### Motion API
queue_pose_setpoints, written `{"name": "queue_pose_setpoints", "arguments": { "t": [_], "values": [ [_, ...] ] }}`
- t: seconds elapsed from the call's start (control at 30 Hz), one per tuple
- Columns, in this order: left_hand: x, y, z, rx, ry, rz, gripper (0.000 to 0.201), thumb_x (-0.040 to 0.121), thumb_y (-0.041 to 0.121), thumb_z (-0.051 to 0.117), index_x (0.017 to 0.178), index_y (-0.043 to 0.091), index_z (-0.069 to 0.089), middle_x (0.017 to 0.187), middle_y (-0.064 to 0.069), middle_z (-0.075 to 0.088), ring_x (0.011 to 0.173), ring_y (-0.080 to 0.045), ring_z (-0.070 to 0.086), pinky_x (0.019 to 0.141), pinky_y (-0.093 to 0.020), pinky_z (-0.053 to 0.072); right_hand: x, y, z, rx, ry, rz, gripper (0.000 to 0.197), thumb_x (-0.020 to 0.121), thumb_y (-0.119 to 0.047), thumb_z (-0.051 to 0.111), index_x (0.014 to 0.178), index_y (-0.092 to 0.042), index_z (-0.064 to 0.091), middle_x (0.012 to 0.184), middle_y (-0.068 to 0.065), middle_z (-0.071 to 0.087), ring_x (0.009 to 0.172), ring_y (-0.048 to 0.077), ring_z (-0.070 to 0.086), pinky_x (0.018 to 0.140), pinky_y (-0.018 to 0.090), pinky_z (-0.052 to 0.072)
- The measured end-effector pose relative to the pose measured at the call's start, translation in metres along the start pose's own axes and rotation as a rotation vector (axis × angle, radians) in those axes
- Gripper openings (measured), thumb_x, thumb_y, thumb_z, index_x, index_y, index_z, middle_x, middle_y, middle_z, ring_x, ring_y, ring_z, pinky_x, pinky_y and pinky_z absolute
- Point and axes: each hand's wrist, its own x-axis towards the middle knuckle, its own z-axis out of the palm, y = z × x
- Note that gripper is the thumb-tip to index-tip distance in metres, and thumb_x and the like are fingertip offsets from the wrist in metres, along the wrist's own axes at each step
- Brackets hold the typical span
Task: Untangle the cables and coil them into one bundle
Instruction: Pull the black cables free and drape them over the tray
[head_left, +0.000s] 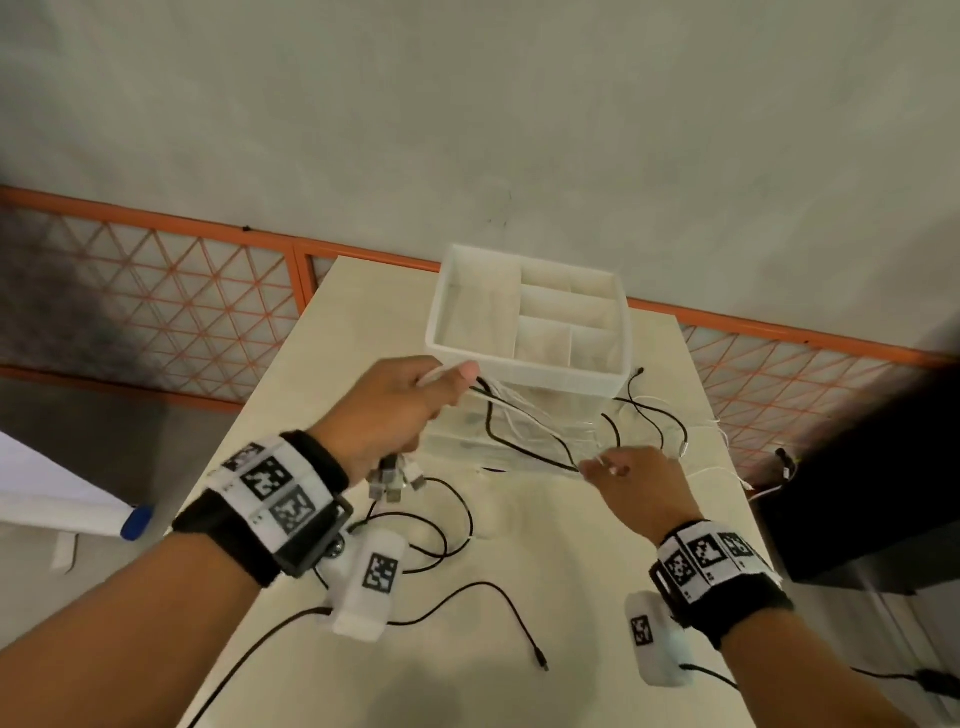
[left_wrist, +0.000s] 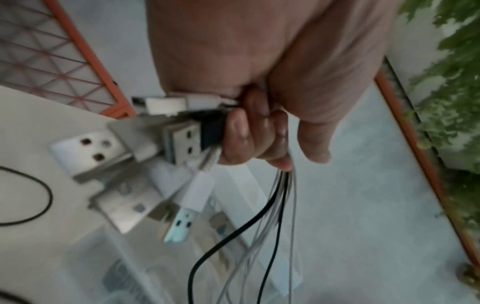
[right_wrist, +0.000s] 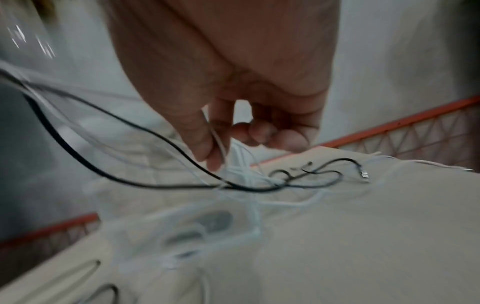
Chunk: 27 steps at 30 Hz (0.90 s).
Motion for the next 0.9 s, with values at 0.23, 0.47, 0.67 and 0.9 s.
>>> {"name": "queue_pose_setpoints", "arguments": {
  "t": [0.23,0.47,0.67,0.9],
  "values": [
    [0.008,-0.013,0.000,0.319,0.099,0.052,0.042,0.094,0.042,0.061,0.073,0.006,0.062,0.055,0.004,0.040,0.038,-0.006,0.033,0.046,-0.026,0.029,-0.001,-0.019,-0.043,0.459,0.340,-0.039,0.017,0.096,-0.033,0.059,0.087,-0.026,0.072,0.079,-0.007,0.070,0.072,0.019,0.062,0.071,0.032,0.049],
    [0.010,-0.024,0.000,0.147,0.274,0.026,0.058,0.092,0.047,0.060,0.080,-0.009,0.051,0.065,-0.008,0.038,0.052,-0.019,0.030,0.056,-0.035,0.031,0.001,0.003,-0.049,0.172,0.289,0.090,0.035,0.091,-0.052,0.061,0.077,-0.020,0.067,0.070,-0.002,0.066,0.079,0.027,0.066,0.069,0.032,0.048],
    [0.005,-0.016,-0.004,0.091,0.197,0.040,0.050,0.094,0.040,0.061,0.075,-0.005,0.049,0.059,-0.002,0.034,0.045,-0.013,0.027,0.043,-0.025,0.028,0.012,0.056,-0.019,0.155,0.072,0.291,0.022,0.087,-0.041,0.069,0.075,-0.024,0.067,0.067,-0.001,0.066,0.084,0.031,0.069,0.074,0.033,0.051],
    [0.013,-0.015,-0.002,0.141,0.066,-0.015,0.039,0.093,0.040,0.062,0.071,0.009,0.055,0.049,0.009,0.034,0.039,-0.008,0.026,0.039,-0.022,0.028,0.050,0.049,-0.068,0.436,0.343,0.166,0.031,0.074,-0.043,0.075,0.101,-0.033,0.063,0.114,-0.003,0.072,0.090,0.021,0.071,0.088,0.046,0.057]
  ]
}}
